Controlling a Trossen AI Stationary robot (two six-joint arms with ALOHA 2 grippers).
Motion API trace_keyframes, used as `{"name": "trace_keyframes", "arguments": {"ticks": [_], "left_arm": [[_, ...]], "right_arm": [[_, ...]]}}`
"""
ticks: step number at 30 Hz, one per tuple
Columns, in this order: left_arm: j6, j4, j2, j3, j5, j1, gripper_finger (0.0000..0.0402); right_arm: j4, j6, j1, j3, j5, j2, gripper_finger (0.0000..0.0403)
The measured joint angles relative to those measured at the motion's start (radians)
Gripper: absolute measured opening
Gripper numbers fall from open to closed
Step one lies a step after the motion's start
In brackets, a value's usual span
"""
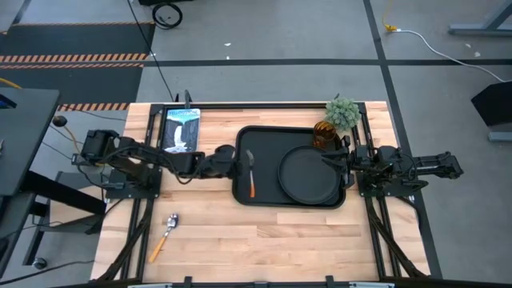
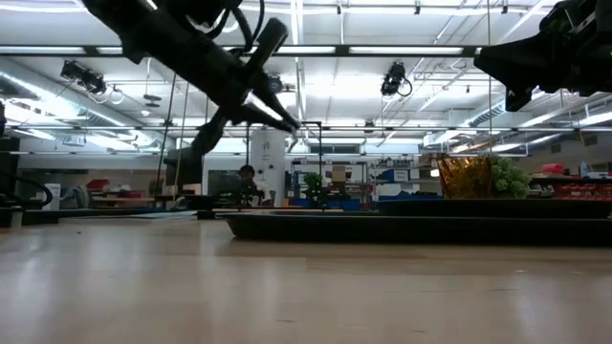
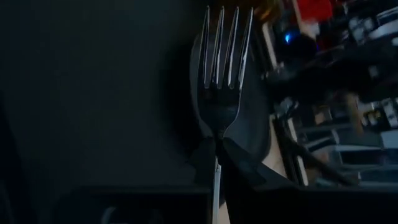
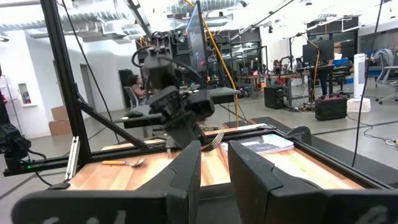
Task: Pick and place plate/cup/fork/spoon on tray
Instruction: Put the orange fork on the black tray to the left of the black plate
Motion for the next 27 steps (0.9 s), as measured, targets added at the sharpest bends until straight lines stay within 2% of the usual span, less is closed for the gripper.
{"name": "trace_keyframes", "arguments": {"ticks": [3, 9, 14, 19, 24, 27], "left_arm": [[0.049, -0.012, 0.004, 0.035, -0.037, 0.015, 0.0017], [0.160, -0.065, 0.120, 0.188, -0.049, 0.045, 0.0017], [0.224, -0.217, 0.248, 0.343, 0.007, 0.076, 0.0017], [0.228, -0.281, 0.355, 0.462, 0.053, 0.088, 0.0021], [0.223, -0.296, 0.426, 0.513, 0.129, 0.096, 0.0025], [0.199, -0.300, 0.451, 0.517, 0.134, 0.099, 0.0025]], "right_arm": [[0.000, 0.000, 0.000, 0.000, 0.000, 0.000, 0.0088], [0.003, 0.000, 0.000, 0.000, 0.000, 0.000, 0.0088], [0.014, 0.000, 0.000, 0.000, 0.000, 0.000, 0.0088], [0.014, 0.000, 0.000, 0.000, 0.001, 0.000, 0.0088], [0.018, 0.000, 0.000, 0.000, -0.001, 0.000, 0.0088], [0.021, 0.000, 0.000, 0.000, -0.001, 0.000, 0.0088]]}}
